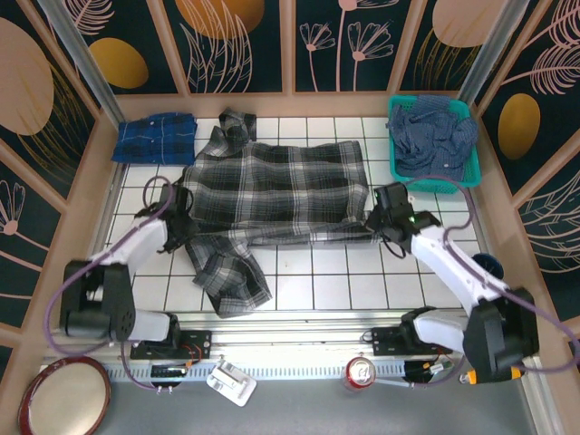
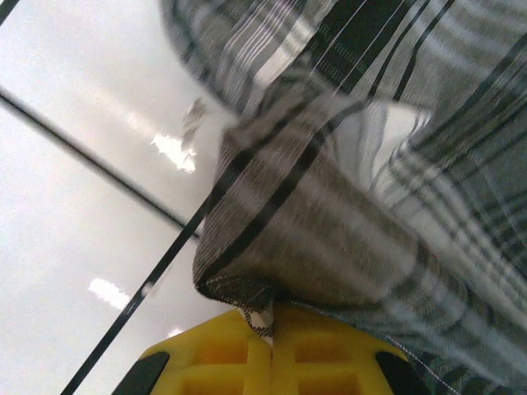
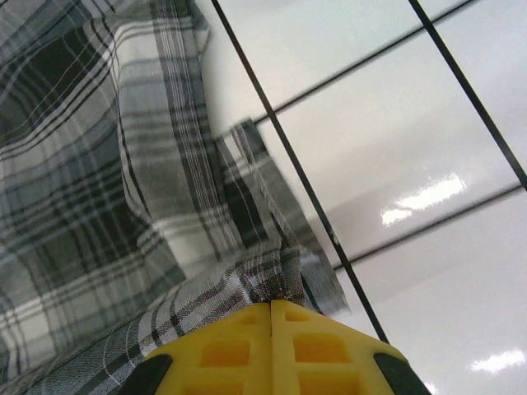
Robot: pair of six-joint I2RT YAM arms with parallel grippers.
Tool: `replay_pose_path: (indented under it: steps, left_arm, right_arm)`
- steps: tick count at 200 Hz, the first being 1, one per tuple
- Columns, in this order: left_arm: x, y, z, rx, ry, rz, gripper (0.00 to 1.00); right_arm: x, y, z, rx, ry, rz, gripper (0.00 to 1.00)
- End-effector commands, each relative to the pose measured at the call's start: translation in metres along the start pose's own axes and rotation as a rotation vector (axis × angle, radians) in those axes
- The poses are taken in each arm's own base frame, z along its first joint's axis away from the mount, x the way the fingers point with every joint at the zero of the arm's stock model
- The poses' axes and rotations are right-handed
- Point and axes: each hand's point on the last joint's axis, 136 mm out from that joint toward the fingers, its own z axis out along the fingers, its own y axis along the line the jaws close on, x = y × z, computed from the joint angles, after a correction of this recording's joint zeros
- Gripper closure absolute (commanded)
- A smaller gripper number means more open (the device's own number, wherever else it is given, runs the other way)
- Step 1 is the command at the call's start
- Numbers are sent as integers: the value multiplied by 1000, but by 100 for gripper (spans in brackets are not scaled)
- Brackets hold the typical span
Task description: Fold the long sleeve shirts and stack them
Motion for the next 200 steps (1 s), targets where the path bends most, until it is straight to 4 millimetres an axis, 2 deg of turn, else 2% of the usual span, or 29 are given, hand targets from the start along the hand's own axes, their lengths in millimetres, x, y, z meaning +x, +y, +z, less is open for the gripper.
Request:
replay_pose_path:
  steps: [1, 29, 58, 83, 129, 137, 149, 157, 167, 183, 195, 200]
  left_arm:
    - [-38, -18, -1, -25, -74, 11, 100]
    - [-66, -41, 0, -28, -92, 32, 100]
    - [-84, -58, 6, -18, -108, 38, 100]
    - [-81, -59, 31, -84, -53, 67, 100]
    - [-76, -51, 44, -126, -42, 79, 100]
    - [-75, -51, 46, -130, -35, 83, 87]
    - [-75, -50, 46, -141, -28, 90, 61]
    - [-79, -49, 42, -155, -38, 92, 46]
    - [-83, -46, 34, -170, -56, 93, 35]
    - [-90, -44, 17, -170, -89, 85, 3]
    - [-94, -41, 3, -161, -117, 72, 1]
    - [-95, -40, -1, -159, -129, 64, 1]
  right_arm:
    - [-52, 17, 14, 22, -106, -26, 100]
    - [-84, 32, 40, 36, -104, -59, 100]
    - [-103, 38, 64, 41, -109, -69, 100]
    - [-97, 34, 94, 85, -65, -90, 100]
    - [-85, 34, 124, 68, -42, -113, 100]
    - [-85, 34, 127, 74, -40, -121, 100]
    - [-90, 34, 123, 97, -42, -135, 81]
    - [-95, 35, 115, 115, -62, -147, 72]
    - [-101, 38, 97, 121, -98, -162, 65]
    - [-103, 51, 60, 85, -186, -190, 54]
    - [-88, 76, 39, -23, -217, -215, 47]
    - [-76, 89, 35, -83, -212, -229, 46]
